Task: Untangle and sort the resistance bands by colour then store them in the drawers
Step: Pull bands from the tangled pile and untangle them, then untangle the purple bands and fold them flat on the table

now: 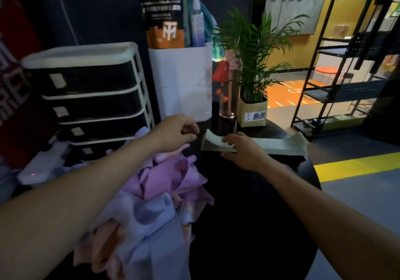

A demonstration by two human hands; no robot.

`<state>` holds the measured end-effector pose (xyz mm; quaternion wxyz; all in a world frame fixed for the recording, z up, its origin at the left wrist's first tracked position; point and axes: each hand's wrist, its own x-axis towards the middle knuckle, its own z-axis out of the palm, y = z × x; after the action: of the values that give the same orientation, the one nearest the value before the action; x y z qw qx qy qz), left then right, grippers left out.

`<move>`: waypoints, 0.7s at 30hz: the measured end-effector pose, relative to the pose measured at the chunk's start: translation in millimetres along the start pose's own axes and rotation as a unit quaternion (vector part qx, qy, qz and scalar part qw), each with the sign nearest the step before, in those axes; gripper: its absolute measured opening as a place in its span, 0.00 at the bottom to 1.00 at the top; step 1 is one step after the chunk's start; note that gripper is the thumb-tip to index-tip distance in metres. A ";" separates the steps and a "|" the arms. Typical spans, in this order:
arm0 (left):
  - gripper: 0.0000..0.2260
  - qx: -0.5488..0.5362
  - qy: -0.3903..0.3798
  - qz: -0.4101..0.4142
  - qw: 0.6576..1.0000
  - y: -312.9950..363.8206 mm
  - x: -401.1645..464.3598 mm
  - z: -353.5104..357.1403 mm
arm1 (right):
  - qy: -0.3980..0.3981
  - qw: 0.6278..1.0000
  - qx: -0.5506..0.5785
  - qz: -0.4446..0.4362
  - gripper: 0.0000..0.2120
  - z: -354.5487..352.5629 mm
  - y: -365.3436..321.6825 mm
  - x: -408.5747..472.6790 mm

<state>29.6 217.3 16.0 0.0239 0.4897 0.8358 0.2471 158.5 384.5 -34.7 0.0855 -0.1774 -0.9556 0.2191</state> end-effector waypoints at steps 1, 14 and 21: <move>0.07 0.006 0.004 -0.002 1.000 -2.2 -14.1 -7.4 | 0.001 1.000 0.014 -0.008 0.22 2.1 -12.3 -2.5; 0.33 0.126 -0.032 -0.160 0.979 -81.8 -178.4 -35.2 | -0.069 0.996 0.027 -0.043 0.38 71.2 -110.4 -20.9; 0.06 0.017 0.051 -0.163 0.985 -95.4 -210.8 -22.1 | 0.010 0.997 0.044 -0.063 0.06 57.8 -134.0 -24.1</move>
<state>55.9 -4.4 -48.8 0.0127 0.3338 0.9086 0.2508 126.4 240.2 -28.0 0.1161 -0.1152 -0.9535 0.2533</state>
